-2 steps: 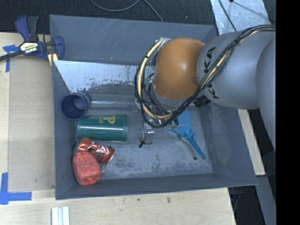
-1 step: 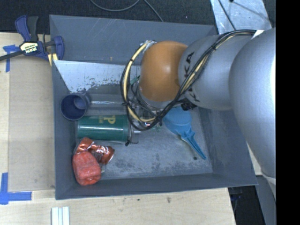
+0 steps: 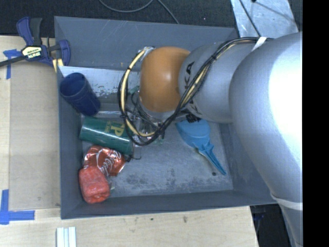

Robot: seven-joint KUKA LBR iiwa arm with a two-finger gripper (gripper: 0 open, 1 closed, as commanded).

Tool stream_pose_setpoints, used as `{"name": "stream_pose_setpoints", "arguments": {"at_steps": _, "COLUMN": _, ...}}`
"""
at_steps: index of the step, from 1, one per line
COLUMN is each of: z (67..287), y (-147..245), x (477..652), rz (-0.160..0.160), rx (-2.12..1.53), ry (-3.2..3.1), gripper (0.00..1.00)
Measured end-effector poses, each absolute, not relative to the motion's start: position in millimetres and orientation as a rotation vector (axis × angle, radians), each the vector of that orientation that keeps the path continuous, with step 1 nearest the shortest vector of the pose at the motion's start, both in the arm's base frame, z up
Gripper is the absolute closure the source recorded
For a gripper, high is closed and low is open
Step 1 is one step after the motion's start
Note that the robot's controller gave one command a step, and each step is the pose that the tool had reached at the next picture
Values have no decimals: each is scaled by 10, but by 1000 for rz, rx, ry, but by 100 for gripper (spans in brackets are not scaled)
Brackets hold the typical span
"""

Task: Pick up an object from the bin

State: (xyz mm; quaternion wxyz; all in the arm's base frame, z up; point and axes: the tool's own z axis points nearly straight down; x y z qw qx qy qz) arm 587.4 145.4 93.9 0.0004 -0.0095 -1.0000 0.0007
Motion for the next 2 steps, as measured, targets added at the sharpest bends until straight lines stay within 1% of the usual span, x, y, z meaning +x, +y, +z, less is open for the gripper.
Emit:
{"name": "stream_pose_setpoints", "arguments": {"at_steps": 1, "z": 740, "y": 1205, "x": 5949, "rz": 7, "rx": 1030, "ry": -2998, "gripper": 100}}
{"name": "stream_pose_setpoints", "arguments": {"at_steps": 2, "z": 740, "y": 1205, "x": 5949, "rz": 6, "rx": 1029, "ry": -2998, "gripper": 100}}
